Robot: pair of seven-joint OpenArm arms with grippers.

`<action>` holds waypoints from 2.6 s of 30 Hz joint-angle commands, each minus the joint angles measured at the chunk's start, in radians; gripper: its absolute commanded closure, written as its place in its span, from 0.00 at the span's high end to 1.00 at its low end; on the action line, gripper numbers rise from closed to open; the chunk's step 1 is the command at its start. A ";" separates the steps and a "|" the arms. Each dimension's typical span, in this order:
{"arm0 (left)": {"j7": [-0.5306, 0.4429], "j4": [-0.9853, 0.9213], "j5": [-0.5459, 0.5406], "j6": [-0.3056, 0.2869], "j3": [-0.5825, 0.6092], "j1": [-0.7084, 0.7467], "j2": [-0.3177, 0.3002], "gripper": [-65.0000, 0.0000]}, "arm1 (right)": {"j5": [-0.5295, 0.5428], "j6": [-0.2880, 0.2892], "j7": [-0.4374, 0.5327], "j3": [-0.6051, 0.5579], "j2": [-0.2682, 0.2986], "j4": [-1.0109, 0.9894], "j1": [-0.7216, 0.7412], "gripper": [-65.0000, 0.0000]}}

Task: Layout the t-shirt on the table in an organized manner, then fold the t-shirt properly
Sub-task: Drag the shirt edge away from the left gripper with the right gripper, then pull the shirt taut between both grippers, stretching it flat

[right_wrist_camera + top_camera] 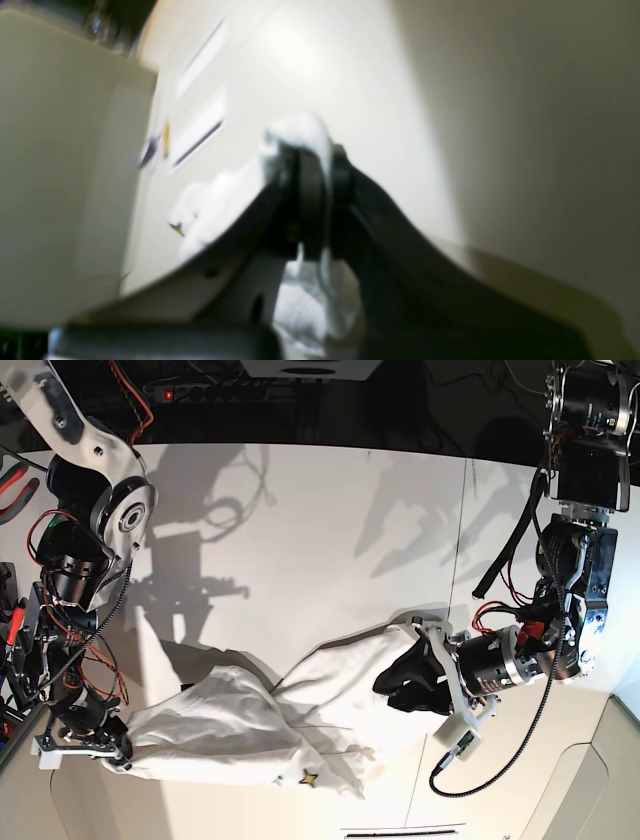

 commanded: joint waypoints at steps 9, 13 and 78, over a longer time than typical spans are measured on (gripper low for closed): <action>-0.025 -0.035 -0.029 -0.006 -0.005 -0.058 0.005 0.38 | -0.041 -0.176 0.059 0.059 0.002 0.017 0.036 0.00; -0.025 -0.035 -0.030 -0.006 -0.005 -0.058 0.005 0.38 | -0.097 -0.303 0.113 0.059 -0.002 0.017 0.043 0.00; -0.010 -0.130 -0.026 -0.006 -0.006 -0.058 -0.097 0.38 | -0.679 -0.086 -0.005 -0.921 -0.015 0.037 -0.128 0.51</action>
